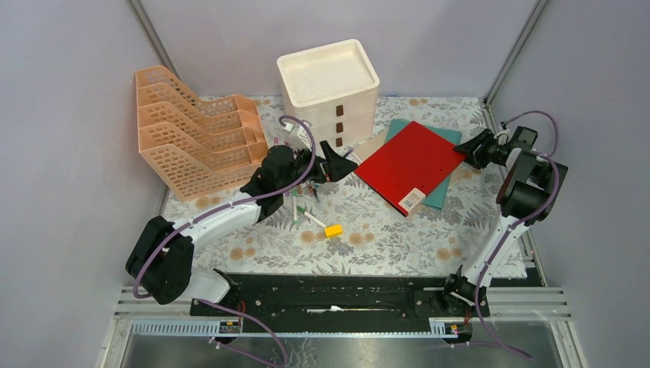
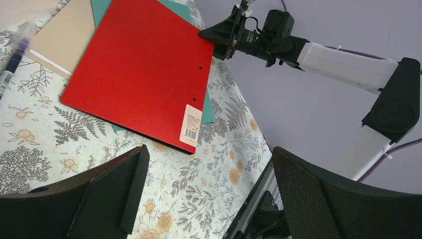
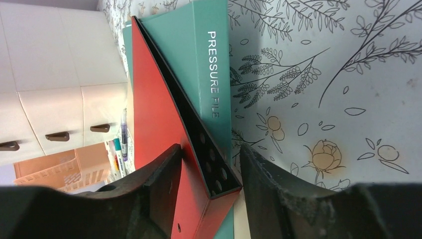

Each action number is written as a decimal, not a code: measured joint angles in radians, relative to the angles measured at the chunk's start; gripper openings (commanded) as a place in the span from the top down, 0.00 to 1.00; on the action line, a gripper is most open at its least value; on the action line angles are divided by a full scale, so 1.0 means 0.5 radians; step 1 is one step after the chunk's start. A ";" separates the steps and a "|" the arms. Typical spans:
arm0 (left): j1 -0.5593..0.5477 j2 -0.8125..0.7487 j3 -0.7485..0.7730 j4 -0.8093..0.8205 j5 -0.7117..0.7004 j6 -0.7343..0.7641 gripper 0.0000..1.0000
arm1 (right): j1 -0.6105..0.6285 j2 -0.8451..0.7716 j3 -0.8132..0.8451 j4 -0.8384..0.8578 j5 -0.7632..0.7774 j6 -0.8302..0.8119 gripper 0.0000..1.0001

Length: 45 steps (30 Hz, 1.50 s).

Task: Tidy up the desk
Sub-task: Pick up the folder from the center of the board.

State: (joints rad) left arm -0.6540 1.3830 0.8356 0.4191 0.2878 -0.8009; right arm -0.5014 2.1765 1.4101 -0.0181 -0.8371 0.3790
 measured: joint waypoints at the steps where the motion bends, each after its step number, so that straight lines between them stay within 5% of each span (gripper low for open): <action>1: 0.000 0.000 0.000 0.000 0.000 0.001 0.01 | -0.001 0.000 -0.003 -0.003 -0.008 -0.013 0.44; 9: -0.008 0.011 0.000 0.000 0.007 0.023 0.01 | -0.013 -0.002 -0.084 -0.007 -0.064 -0.073 0.38; 18: -0.027 0.014 0.000 0.002 0.016 0.055 0.01 | -0.037 -0.073 -0.191 -0.014 -0.136 -0.116 0.59; 29: -0.121 0.068 0.025 0.002 0.026 0.188 0.01 | -0.111 -0.344 -0.366 -0.084 -0.136 -0.130 0.60; 37: -0.589 0.359 0.389 -0.031 -0.161 0.999 0.01 | -0.136 -0.603 -0.426 -0.114 -0.109 -0.130 0.60; 39: -0.706 0.528 0.581 -0.060 -0.244 1.245 0.01 | -0.144 -0.694 -0.434 -0.124 -0.092 -0.130 0.85; 45: -0.910 1.047 1.158 -0.201 -0.481 1.790 0.01 | -0.167 -1.073 -0.432 -0.462 0.037 -0.067 0.87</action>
State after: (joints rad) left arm -1.1091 1.9064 1.4147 0.3183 0.0471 0.0940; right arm -0.5850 1.6402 1.1942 -0.2493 -0.8185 0.3454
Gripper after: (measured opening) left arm 0.987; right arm 0.285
